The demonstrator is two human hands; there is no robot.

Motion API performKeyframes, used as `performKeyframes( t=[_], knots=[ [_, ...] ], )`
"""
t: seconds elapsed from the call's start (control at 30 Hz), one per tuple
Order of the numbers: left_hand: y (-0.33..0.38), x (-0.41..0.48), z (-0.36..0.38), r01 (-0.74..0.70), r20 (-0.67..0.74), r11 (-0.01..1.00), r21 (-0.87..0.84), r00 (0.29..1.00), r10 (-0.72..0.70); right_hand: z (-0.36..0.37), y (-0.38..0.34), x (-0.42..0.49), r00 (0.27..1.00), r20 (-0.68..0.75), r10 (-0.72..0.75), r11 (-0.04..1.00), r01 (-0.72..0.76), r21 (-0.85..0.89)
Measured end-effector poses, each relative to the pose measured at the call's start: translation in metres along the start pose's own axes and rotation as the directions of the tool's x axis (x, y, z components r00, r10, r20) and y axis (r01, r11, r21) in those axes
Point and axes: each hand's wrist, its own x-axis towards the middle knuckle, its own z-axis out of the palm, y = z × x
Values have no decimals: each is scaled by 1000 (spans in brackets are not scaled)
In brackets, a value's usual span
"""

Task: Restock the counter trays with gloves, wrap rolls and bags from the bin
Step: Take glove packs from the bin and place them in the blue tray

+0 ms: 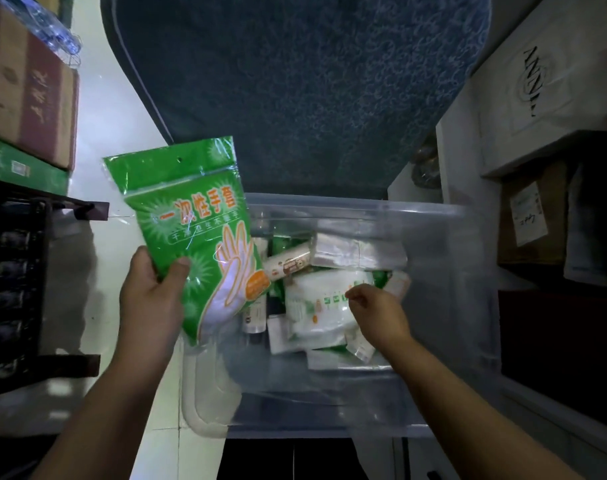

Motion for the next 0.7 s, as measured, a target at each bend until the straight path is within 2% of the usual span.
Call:
performKeyframes(
  t=[0.1,0.2,0.33,0.43,0.57,0.7],
  knots=[
    [-8,6,-1,31,15,999,-28,999,-30,27,-4,20,985,123,-119,964,144,-225],
    [-18,12,-1,24,41,1000,-10,999,-24,56,-13,43,951,203,-233,869,297,-396],
    [-22,14,-3,22,82,1000,-16,996,-21,71,-18,54,957,254,-138,772,265,-577],
    [-22,13,-7,29,104,999,-16,994,-28,71,-14,47,960,209,-185,753,275,-597],
    [-12,5,-11,31,138,1000,-3,990,-30,49,-11,21,971,91,-220,796,233,-559],
    [13,-3,-16,-14,181,1000,12,983,11,3,-16,-25,954,-69,-292,881,240,-408]
  ],
)
